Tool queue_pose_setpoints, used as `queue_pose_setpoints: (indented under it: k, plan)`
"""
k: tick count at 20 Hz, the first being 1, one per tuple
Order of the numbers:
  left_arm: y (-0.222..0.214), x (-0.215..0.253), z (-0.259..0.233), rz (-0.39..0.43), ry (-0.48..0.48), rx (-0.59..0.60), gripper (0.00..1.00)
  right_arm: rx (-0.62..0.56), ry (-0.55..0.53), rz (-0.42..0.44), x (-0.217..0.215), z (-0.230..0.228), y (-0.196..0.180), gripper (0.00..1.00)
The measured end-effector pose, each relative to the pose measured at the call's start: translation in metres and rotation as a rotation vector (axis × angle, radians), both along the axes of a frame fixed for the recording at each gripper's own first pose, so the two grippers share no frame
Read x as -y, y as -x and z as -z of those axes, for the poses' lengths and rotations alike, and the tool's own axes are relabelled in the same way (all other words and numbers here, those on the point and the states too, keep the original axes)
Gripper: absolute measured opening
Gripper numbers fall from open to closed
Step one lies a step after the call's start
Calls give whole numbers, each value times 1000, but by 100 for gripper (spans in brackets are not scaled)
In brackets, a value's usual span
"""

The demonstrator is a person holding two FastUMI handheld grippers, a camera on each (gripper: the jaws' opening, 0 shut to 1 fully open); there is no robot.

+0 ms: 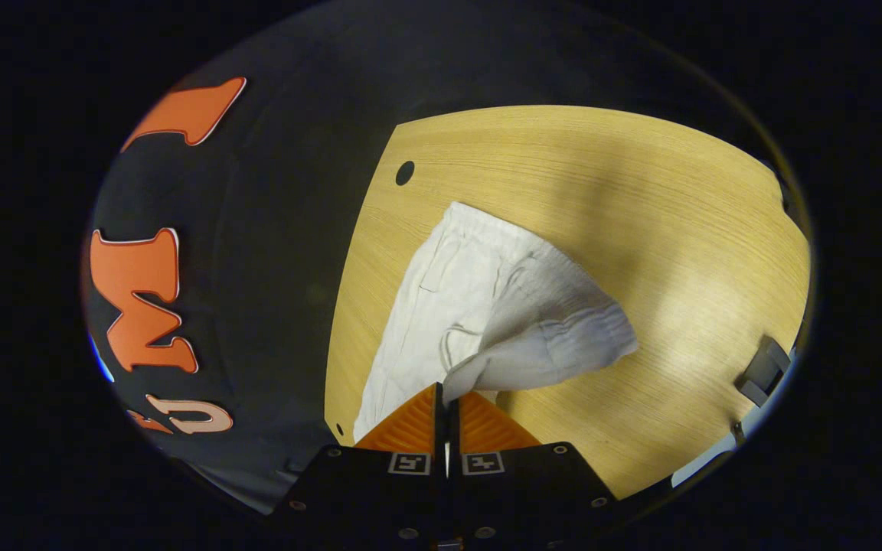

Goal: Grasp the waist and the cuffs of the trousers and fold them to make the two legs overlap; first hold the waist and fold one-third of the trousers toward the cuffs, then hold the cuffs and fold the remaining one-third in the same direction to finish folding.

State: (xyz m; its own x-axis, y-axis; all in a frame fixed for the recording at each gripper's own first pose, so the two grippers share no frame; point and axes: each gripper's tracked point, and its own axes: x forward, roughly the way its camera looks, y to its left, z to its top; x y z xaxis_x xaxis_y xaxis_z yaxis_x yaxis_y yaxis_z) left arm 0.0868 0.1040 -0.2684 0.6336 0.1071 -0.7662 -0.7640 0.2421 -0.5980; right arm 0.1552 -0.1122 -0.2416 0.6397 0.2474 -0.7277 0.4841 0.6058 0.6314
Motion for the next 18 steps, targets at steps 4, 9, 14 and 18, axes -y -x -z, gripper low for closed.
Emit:
queue_pose_setpoints:
  k: [4,9,14,18]
  plan:
    - [-54,-13,5,26,-19,-32,4,4,-14,13,-17,-7,-51,1]
    - [-116,-23,29,58,-9,-59,4,-33,13,10,-29,13,-109,0]
    - [-163,-27,58,121,-8,-114,4,-89,59,20,-32,39,-143,0]
    - [-184,-26,79,184,-10,-159,4,-124,74,11,-31,49,-148,1]
